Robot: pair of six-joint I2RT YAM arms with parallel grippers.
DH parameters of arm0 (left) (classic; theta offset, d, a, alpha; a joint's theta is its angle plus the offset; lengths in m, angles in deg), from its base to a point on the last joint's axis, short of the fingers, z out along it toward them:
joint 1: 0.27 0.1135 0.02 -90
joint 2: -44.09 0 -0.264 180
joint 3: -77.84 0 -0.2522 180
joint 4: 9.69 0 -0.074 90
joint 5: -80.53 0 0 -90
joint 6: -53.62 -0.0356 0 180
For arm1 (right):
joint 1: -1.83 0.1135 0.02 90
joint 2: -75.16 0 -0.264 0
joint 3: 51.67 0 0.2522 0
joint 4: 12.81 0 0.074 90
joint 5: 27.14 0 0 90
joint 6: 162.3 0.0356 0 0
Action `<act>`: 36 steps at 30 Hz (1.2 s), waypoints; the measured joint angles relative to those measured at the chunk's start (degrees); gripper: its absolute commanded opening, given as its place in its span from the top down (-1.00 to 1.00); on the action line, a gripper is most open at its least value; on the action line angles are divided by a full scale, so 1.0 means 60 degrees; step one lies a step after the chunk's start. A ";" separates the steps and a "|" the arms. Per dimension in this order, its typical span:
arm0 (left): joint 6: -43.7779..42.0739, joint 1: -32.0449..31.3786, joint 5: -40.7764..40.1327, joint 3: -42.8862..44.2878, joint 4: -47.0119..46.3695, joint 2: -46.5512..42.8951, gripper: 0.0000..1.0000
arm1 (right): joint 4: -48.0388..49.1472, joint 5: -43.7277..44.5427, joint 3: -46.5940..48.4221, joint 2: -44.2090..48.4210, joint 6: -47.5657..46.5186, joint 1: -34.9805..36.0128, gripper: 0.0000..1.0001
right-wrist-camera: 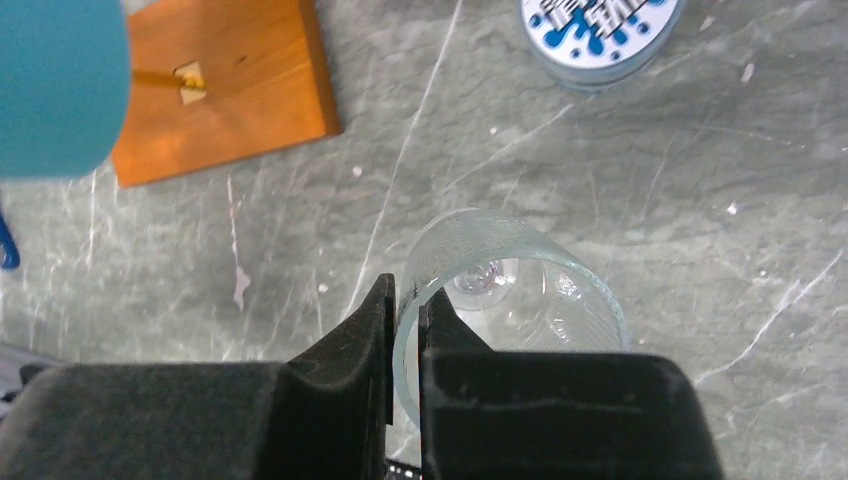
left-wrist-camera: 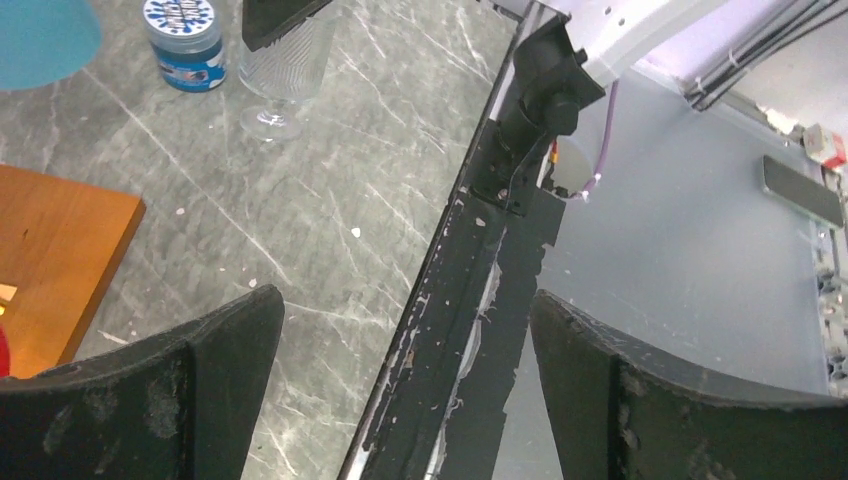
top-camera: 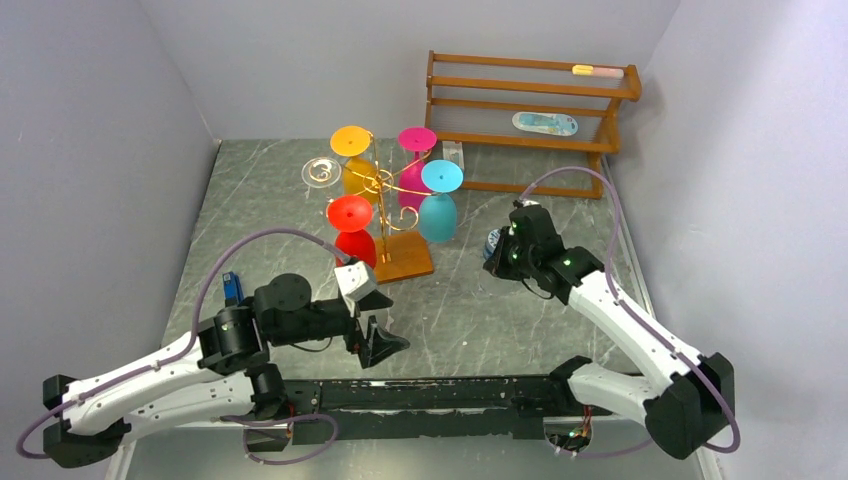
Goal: Take the wine glass off the wine glass rack
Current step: Place the wine glass at the center of the board.
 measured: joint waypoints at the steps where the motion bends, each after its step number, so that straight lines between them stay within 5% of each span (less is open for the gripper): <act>1: 0.0124 0.0000 -0.0113 -0.0036 0.0000 -0.0098 -0.95 | 0.0153 0.0066 -0.0022 -0.0171 0.0011 -0.0106 1.00; 14: 0.1264 0.0004 -0.1013 -0.0284 0.0109 -0.1005 -0.94 | 0.1603 0.0390 0.0637 -0.2670 -0.0153 -0.0321 1.00; 28: 0.1792 0.0018 -0.2076 0.0066 0.0809 -0.0594 -0.94 | 0.1778 0.3468 0.1344 -0.3493 -0.0831 -0.0470 1.00; 36: 0.2244 0.0018 -0.2929 0.0204 0.1282 -0.0943 -0.94 | 0.1752 0.2167 0.1122 -0.2900 -0.0962 -0.0590 1.00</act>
